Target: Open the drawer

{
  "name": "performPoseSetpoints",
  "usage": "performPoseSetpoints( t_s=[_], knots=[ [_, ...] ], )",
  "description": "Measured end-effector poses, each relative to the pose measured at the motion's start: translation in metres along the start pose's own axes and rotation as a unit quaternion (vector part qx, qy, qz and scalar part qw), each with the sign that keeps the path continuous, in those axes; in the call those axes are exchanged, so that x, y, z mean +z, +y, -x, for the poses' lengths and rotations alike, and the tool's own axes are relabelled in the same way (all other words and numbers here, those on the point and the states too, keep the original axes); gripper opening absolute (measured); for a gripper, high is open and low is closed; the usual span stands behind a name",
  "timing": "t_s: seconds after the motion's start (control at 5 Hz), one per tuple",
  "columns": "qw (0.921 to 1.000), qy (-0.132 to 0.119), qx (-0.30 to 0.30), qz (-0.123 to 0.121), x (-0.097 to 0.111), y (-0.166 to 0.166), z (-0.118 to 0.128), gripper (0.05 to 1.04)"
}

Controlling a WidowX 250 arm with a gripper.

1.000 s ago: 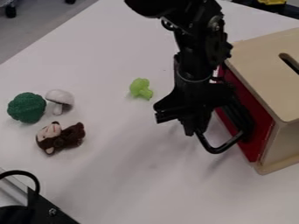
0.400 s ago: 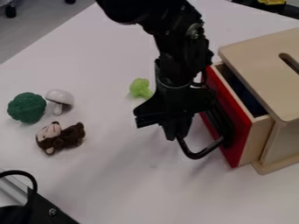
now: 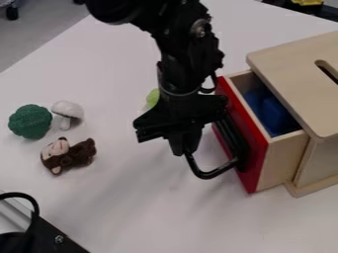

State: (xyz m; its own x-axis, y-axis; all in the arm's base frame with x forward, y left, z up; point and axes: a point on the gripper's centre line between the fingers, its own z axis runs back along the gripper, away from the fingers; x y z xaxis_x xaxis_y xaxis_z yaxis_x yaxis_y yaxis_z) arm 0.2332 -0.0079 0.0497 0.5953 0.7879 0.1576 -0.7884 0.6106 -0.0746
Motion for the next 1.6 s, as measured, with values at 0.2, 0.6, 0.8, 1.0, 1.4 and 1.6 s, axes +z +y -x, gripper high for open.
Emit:
performPoseSetpoints(
  t_s=[0.2, 0.6, 0.8, 1.0, 1.4, 1.6],
  knots=[
    [0.9999, 0.0, 0.013, -0.004, 0.0, 0.011, -0.002, 0.115],
    [0.9992, 0.001, 0.034, -0.019, -0.002, 0.034, -0.004, 0.115],
    [0.999, 0.001, 0.035, -0.028, -0.003, 0.039, -0.005, 0.133],
    [0.9982, 0.007, 0.049, -0.034, -0.001, 0.043, -0.008, 0.357],
    [0.9983, 0.005, 0.048, -0.033, 0.002, 0.043, -0.008, 0.957],
    [0.9984, 0.003, 0.045, -0.033, 0.004, 0.042, -0.007, 1.0]
  ],
)
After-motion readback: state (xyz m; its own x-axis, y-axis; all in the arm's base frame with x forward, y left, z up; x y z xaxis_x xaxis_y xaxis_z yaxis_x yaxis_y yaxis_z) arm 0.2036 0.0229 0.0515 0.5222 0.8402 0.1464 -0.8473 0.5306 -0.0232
